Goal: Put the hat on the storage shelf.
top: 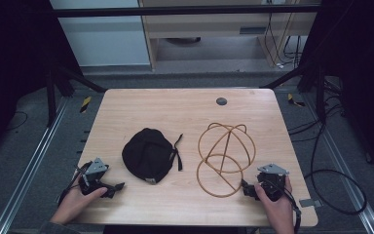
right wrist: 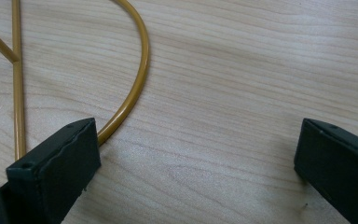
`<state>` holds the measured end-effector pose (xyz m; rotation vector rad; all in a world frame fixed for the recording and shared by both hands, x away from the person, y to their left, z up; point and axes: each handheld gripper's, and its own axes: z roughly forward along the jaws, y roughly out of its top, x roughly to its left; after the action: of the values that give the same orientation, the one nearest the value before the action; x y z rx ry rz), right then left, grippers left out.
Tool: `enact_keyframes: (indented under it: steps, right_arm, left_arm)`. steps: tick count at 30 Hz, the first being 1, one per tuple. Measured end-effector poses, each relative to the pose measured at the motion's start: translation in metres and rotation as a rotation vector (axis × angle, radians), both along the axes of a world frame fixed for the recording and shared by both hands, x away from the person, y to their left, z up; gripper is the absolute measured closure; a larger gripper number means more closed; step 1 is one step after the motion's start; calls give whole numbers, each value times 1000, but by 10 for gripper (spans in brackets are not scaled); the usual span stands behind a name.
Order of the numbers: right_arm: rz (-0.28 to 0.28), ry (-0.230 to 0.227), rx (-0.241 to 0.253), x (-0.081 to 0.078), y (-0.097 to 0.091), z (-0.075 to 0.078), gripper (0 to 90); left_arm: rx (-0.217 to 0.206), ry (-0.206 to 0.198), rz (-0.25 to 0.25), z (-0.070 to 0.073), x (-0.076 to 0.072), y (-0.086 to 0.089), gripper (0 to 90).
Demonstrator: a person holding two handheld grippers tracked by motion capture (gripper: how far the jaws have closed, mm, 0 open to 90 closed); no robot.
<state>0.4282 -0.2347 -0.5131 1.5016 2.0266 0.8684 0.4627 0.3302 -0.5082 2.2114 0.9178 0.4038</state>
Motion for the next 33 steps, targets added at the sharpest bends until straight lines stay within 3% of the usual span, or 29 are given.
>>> enact_keyframes:
  steps: [6, 9, 16, 19, 20, 26, 29, 33]
  right_arm:
    - [0, 0, 1, 0, 0, 0, 4]
    - [1, -1, -1, 0, -1, 0, 5]
    - [8, 3, 4, -2, -2, 0, 4]
    - [29, -1, 0, -4, -5, 0, 5]
    - [31, -1, -1, -4, -6, 0, 5]
    - [38, -2, 1, -3, -7, 0, 4]
    - [38, -4, -3, -3, -7, -1, 5]
    - [45, -6, -8, -3, -8, -1, 5]
  left_arm:
    - [4, 7, -5, 1, 2, 1, 6]
    - [-16, 21, -20, 6, 4, -1, 32]
    - [6, 13, -67, 30, 5, -15, 30]
    - [48, 42, -104, 45, 12, -27, 31]
    - [63, 34, -110, 49, 14, -29, 33]
    - [79, 41, -117, 74, 30, -36, 36]
    - [48, 23, -118, 98, 39, -45, 45]
    - [105, -16, -137, 121, 46, -63, 45]
